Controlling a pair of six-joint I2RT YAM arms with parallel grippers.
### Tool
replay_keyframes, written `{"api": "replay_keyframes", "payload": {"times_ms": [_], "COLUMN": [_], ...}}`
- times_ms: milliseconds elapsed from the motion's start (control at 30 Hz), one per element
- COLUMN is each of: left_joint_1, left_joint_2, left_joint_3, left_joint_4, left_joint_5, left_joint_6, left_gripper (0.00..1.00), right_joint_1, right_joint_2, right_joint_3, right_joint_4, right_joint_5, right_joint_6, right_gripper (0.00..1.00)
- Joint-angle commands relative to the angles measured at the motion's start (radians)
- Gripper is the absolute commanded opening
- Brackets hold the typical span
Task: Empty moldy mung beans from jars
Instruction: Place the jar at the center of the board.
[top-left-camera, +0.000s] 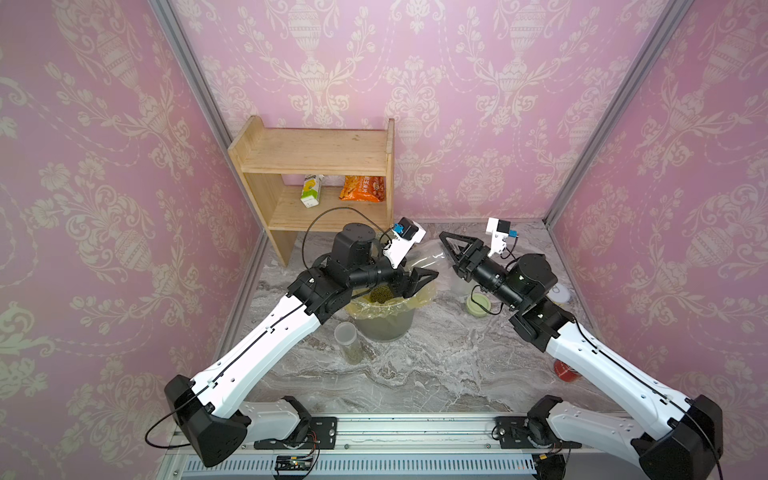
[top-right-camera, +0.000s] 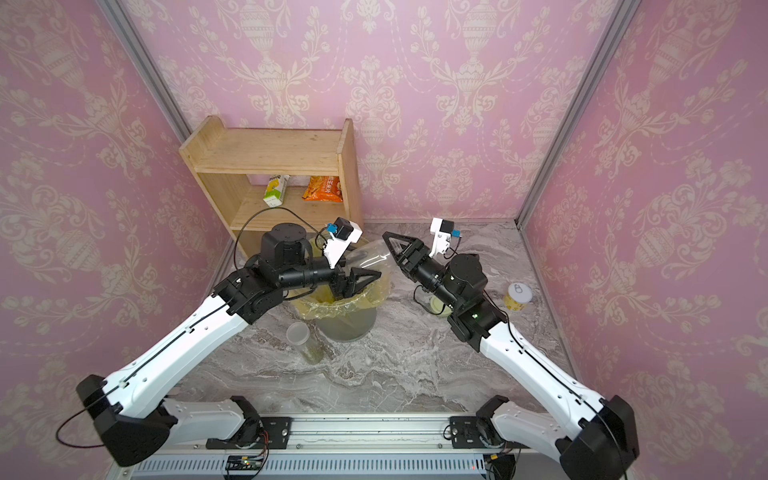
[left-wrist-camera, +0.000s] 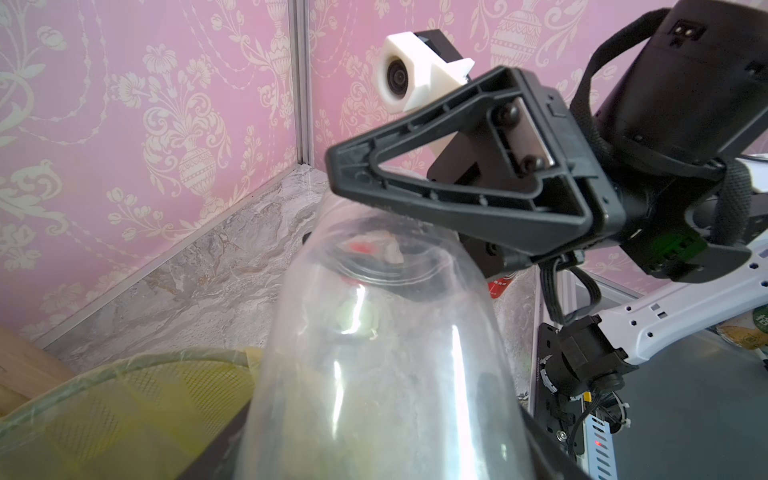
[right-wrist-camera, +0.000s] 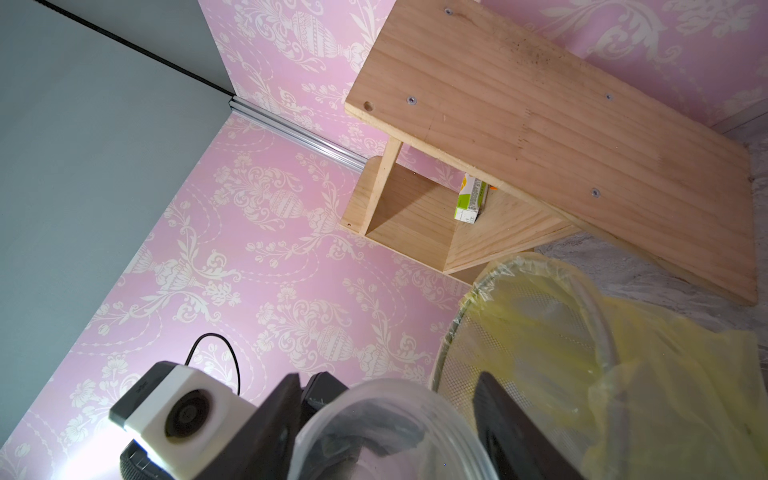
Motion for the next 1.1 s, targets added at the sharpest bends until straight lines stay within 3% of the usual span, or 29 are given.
{"api": "replay_keyframes", "payload": {"times_ms": [0,700,933,1067], "left_joint_1": [0.028,0.042,0.042,0.041], "left_joint_2": [-0.009,0.012,0.015,0.006], "left_joint_3": [0.016,0.031,0.013,-0.001], "left_joint_4": [0.026,0.033,0.05,0.056], "left_joint_5": [-0.15,-0.188,-0.187,-0.191], "left_joint_6": [0.031,0.073,0.058,0.054], "left_gripper": [0.58,0.6,0.8,0.83], "right_joint_1": [0.004,0.007,0.005,0.003], "right_joint_2": [-0.023,-0.036,-0.053,-0.054], "right_joint_3": [0.006,0.02,0.021,0.042], "right_joint_4": [-0.094,-0.187,-0.206,-0.221], "right_joint_5": [-0.024,-0.064,-0.027,-0.018], "right_joint_6": [-0.039,-0.034,-0.041,-0.052], "right_gripper": [0.56,0.54,0.52,0.52]}}
